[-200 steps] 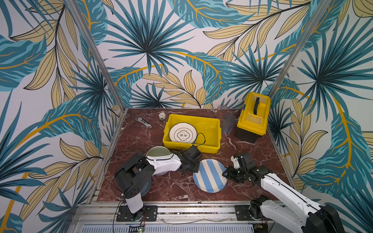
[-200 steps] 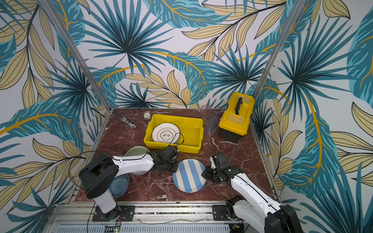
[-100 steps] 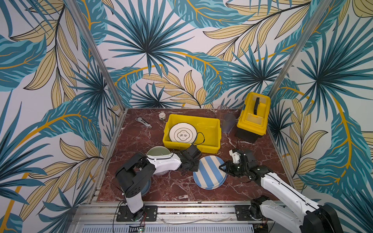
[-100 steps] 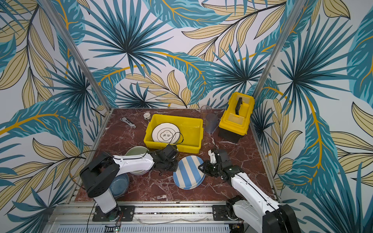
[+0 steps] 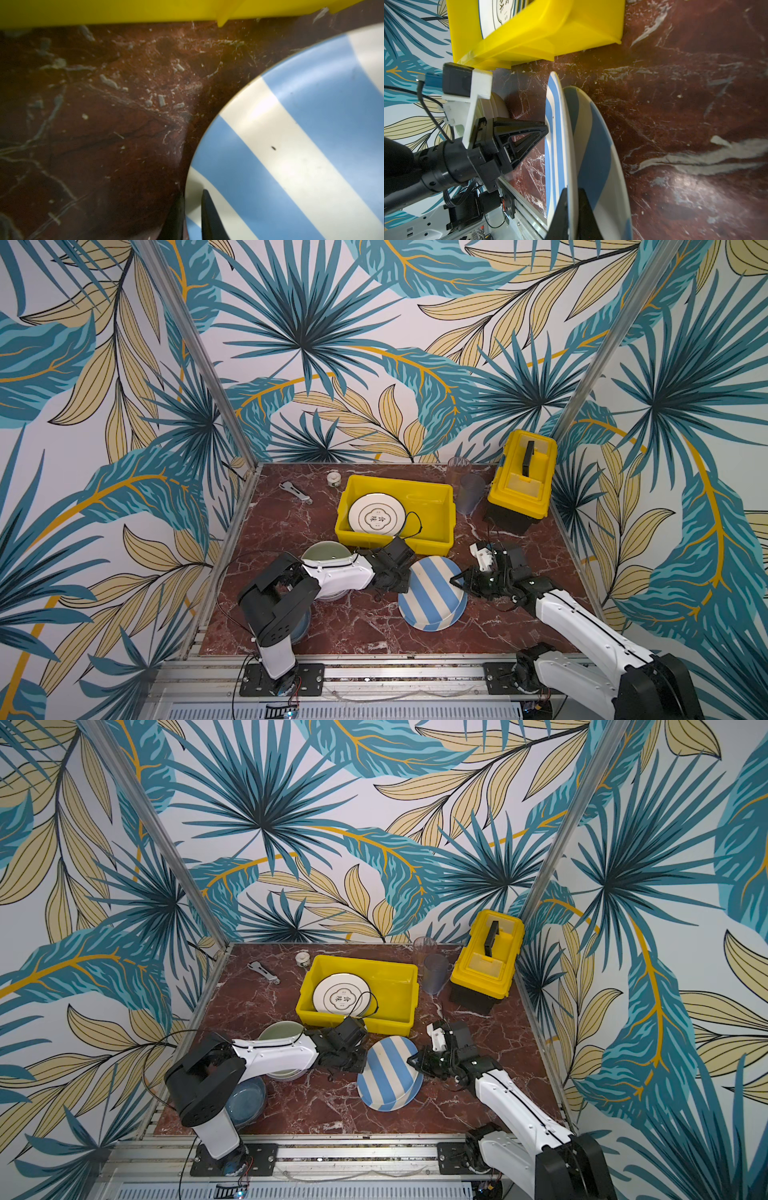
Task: Place the mixed dishes into the plastic bin
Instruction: 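Lift the striped plate with both grippers and carry it over the yellow bin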
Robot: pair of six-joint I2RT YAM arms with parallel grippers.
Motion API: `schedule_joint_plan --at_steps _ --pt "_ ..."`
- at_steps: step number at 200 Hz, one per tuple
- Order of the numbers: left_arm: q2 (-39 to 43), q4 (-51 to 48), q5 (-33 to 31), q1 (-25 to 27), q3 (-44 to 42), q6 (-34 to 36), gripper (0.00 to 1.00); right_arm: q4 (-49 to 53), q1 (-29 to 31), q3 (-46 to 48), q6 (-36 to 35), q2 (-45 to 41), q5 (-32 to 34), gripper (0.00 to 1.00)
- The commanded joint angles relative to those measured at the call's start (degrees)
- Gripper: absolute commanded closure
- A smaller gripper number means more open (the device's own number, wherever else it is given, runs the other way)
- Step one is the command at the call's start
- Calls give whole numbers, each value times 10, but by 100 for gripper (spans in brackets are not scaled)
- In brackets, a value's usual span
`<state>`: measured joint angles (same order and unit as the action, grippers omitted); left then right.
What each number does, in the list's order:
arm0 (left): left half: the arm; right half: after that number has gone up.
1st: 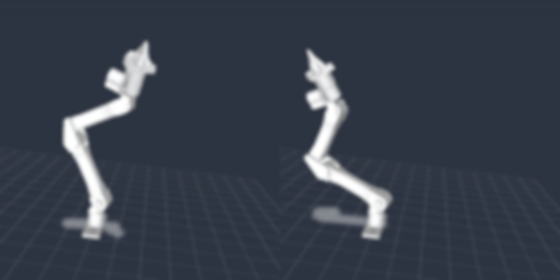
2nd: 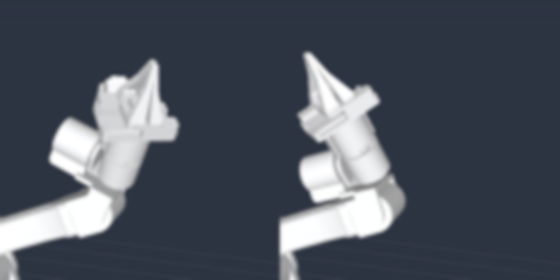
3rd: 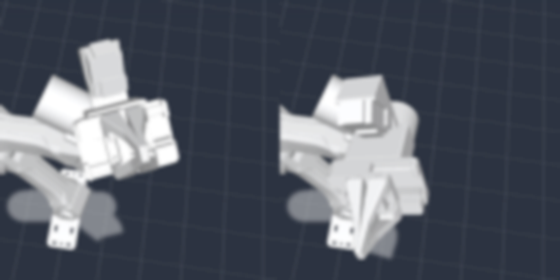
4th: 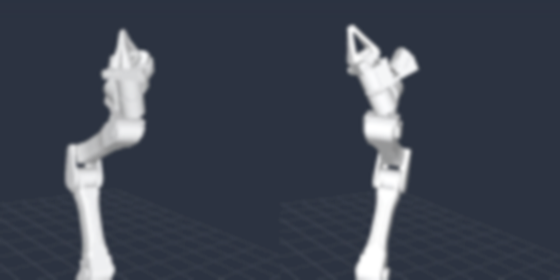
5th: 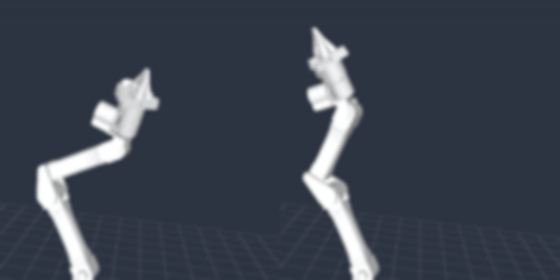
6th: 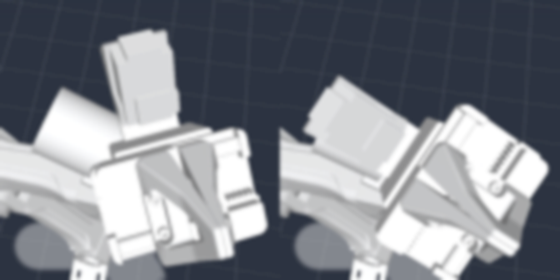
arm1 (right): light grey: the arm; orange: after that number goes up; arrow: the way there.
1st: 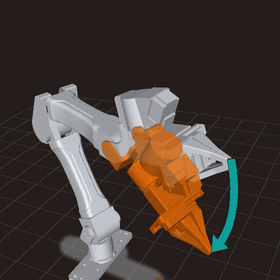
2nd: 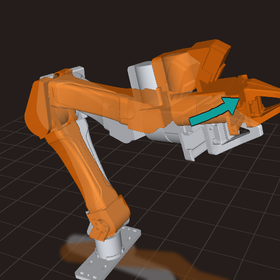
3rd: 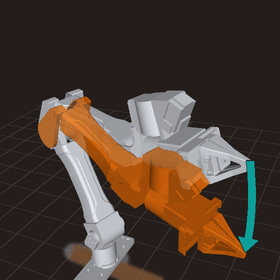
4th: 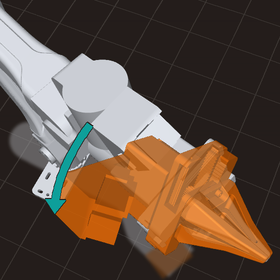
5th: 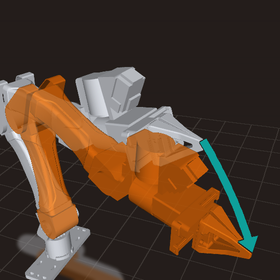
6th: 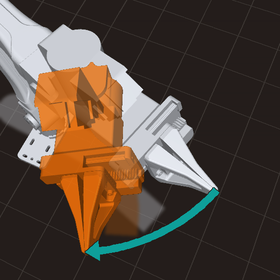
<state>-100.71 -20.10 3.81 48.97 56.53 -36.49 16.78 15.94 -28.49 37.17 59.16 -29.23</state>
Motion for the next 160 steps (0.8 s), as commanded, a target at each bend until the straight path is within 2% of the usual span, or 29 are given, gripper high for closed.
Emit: schedule_joint_plan --at_steps 1,43,77,98,160 --pt "0 -75 -4 2 -4 4 81 59 0 -2 -31 -10 24 94" --pt "33 -101 -20 2 15 7 71 99 0 -17 -45 -26 41 95" --pt "48 -122 -17 -2 42 16 67 112 0 -36 -55 -24 33 98" --pt "60 -139 29 -16 67 32 65 123 0 -51 -60 -22 16 99" --pt "152 -204 102 -82 107 77 57 170 -1 -94 -92 -24 -44 99"
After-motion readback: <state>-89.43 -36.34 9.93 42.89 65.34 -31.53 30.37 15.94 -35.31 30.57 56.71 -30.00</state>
